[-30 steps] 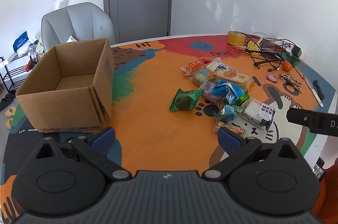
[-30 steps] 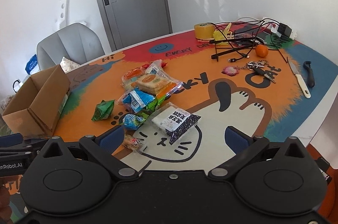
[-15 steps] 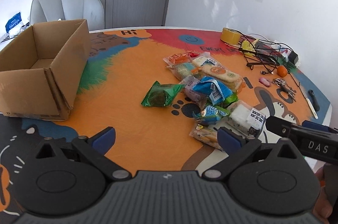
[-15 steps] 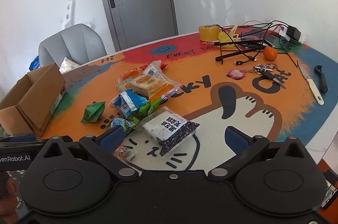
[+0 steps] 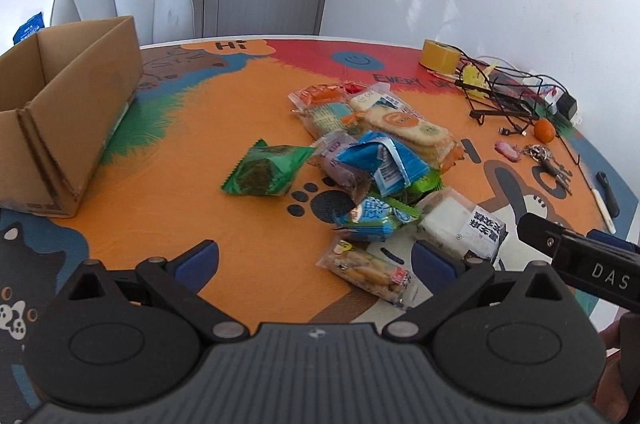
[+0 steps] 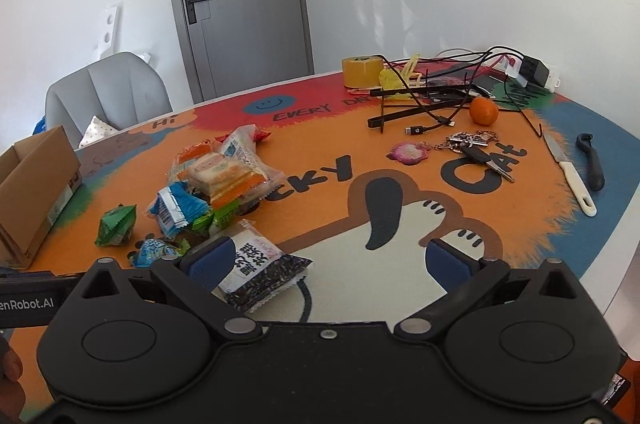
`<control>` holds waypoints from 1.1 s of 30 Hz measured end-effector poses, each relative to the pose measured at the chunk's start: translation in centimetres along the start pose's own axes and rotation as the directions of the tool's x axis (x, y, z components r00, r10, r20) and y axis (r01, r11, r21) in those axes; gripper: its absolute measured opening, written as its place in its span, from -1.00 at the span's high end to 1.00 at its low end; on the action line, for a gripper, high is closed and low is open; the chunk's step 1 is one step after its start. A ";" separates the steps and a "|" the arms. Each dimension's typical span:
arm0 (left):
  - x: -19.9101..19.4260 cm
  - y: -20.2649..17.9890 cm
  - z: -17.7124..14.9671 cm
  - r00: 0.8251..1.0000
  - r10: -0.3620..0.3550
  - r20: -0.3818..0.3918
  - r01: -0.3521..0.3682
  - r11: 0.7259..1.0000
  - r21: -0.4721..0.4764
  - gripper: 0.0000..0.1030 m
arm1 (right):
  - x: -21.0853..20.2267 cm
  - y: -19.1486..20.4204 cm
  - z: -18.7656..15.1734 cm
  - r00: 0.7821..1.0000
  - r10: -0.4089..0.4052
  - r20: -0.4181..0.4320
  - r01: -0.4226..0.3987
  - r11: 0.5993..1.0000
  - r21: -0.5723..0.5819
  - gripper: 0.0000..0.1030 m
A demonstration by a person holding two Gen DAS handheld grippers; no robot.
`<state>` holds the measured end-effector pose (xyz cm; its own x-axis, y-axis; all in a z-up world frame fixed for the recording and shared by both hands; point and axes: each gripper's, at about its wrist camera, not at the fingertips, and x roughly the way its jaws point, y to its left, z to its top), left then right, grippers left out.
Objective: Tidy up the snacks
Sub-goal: 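Grasp the clear wrapped snack bar with the left tool while the right tool approaches the black-and-white packet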
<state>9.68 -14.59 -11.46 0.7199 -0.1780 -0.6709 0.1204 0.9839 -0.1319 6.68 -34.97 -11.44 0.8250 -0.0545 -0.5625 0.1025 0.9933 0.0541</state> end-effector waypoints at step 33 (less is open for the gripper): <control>0.3 2.7 -1.5 0.993 0.121 0.006 -0.121 0.993 -0.008 -0.12 | 2.9 2.7 -0.1 0.994 0.102 0.025 -0.099 0.989 -0.109 -0.98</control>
<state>9.23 -11.99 -13.14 0.7329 -0.0578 -0.6779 0.0269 0.9981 -0.0560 9.29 -32.38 -13.00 0.8445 0.0446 -0.5337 -0.0405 0.9990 0.0195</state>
